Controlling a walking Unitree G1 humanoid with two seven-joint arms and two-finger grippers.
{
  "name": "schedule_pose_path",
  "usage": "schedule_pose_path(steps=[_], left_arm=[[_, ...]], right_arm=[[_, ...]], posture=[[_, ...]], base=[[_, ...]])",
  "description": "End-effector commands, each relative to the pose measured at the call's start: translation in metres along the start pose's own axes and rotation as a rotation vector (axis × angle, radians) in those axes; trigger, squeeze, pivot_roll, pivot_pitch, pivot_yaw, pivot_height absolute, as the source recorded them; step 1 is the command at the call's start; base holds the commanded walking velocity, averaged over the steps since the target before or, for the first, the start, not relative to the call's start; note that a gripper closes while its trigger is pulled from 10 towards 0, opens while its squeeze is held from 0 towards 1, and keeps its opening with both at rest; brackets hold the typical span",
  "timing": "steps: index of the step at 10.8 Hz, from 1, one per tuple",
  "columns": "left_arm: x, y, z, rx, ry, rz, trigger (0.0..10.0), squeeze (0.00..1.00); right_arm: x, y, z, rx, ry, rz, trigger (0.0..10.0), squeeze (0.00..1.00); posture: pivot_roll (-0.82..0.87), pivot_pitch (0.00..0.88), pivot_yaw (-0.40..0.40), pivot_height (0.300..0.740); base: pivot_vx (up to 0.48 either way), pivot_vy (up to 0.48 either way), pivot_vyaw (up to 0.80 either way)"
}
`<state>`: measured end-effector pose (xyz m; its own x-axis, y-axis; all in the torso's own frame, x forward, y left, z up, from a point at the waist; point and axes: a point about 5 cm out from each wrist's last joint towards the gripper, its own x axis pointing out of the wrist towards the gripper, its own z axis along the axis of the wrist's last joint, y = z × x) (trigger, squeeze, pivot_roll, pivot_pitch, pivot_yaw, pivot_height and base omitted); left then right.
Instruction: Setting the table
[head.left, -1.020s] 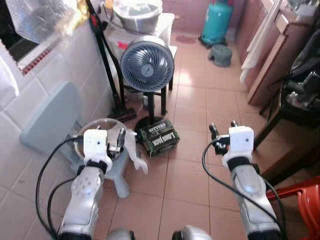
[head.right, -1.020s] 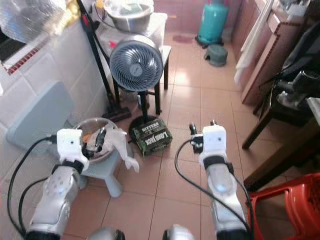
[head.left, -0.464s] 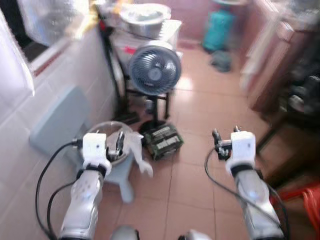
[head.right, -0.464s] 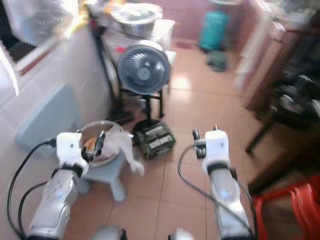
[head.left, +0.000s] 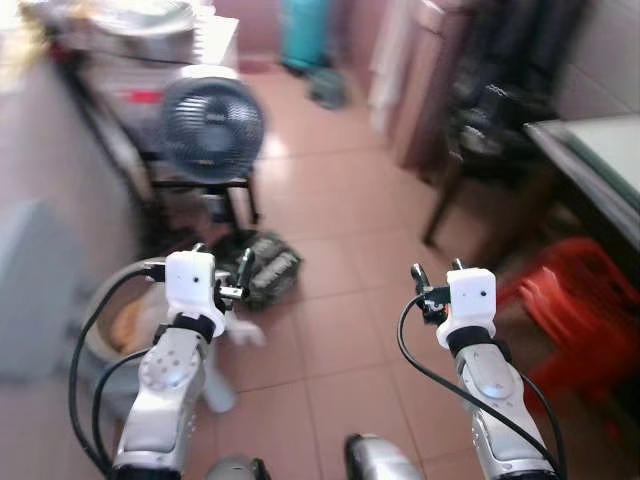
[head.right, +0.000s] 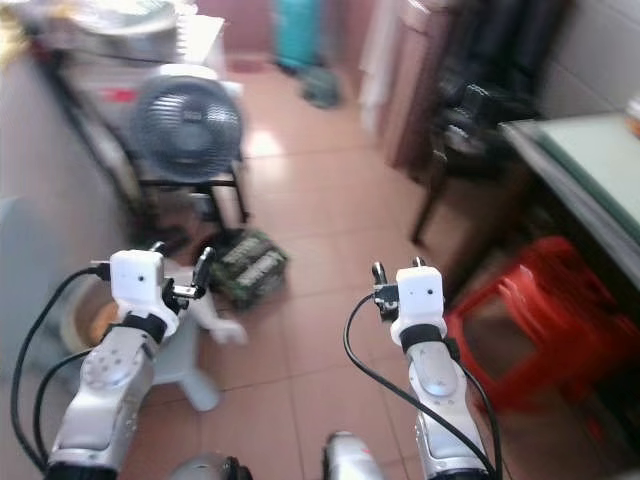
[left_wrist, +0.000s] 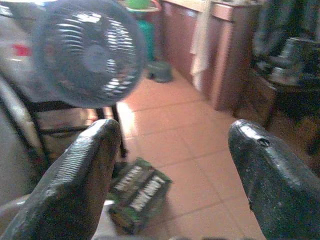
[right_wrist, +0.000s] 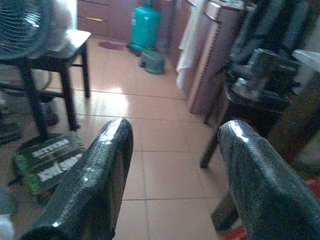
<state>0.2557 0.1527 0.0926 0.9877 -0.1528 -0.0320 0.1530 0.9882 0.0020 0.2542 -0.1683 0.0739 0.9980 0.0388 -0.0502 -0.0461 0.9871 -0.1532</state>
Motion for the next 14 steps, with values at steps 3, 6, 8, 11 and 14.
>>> schedule_pose_path(steps=[3, 6, 8, 11, 14], left_arm=[[-0.008, -0.001, -0.007, -0.003, 0.044, 0.012, 10.0, 0.00], [-0.010, -0.002, -0.007, -0.009, 0.047, 0.007, 10.0, 0.00], [-0.012, -0.002, -0.008, -0.008, 0.052, 0.012, 10.0, 0.00], [-0.013, -0.004, -0.006, -0.014, 0.032, -0.005, 10.0, 0.00], [-0.013, -0.002, -0.004, -0.075, 0.014, 0.022, 10.0, 0.00]], right_arm=[[-0.001, -0.005, 0.008, -0.001, -0.023, -0.018, 10.0, 0.00], [0.000, -0.003, 0.010, -0.027, -0.033, 0.004, 10.0, 0.00], [-0.002, -0.004, 0.010, -0.027, -0.027, 0.005, 10.0, 0.00], [-0.003, -0.006, 0.010, -0.031, -0.024, 0.000, 10.0, 0.00], [-0.011, -0.001, 0.017, -0.013, -0.048, 0.023, 10.0, 0.00]], posture=[[-0.02, 0.165, 0.020, 0.740], [-0.02, 0.174, 0.013, 0.740], [-0.02, 0.171, 0.010, 0.740], [-0.03, 0.171, 0.011, 0.740], [-0.03, 0.172, 0.008, 0.740]], base=[[0.000, 0.150, -0.80], [0.000, 0.151, -0.80], [0.000, 0.000, -0.80], [0.000, 0.000, -0.80], [0.000, 0.000, -0.80]])
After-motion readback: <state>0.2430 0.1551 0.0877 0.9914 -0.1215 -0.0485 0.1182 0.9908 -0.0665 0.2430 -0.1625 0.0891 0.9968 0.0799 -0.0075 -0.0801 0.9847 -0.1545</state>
